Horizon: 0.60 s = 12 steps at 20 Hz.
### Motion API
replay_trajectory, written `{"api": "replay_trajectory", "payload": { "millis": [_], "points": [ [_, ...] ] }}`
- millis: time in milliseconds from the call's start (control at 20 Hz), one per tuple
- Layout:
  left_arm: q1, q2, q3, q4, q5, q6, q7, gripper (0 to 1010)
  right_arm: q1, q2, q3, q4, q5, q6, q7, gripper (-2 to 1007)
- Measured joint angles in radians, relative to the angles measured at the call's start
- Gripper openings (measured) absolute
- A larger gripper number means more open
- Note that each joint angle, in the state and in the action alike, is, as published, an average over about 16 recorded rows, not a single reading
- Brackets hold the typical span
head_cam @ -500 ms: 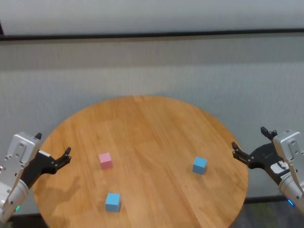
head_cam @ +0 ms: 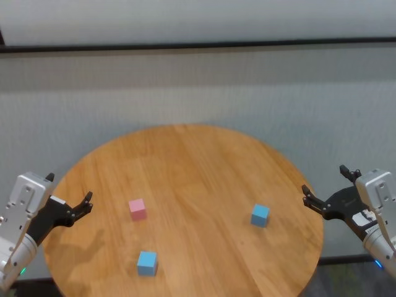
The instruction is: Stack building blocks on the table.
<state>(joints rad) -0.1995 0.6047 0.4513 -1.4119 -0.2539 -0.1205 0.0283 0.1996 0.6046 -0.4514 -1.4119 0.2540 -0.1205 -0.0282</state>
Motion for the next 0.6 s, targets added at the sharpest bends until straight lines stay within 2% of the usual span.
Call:
{"api": "replay_trajectory", "payload": {
  "millis": [600],
  "points": [
    [0.0, 0.0, 0.0, 0.0, 0.0, 0.0, 0.0, 1000, 0.0, 0.0, 0.0, 0.0, 0.0, 0.0, 0.0, 1005]
  ]
}}
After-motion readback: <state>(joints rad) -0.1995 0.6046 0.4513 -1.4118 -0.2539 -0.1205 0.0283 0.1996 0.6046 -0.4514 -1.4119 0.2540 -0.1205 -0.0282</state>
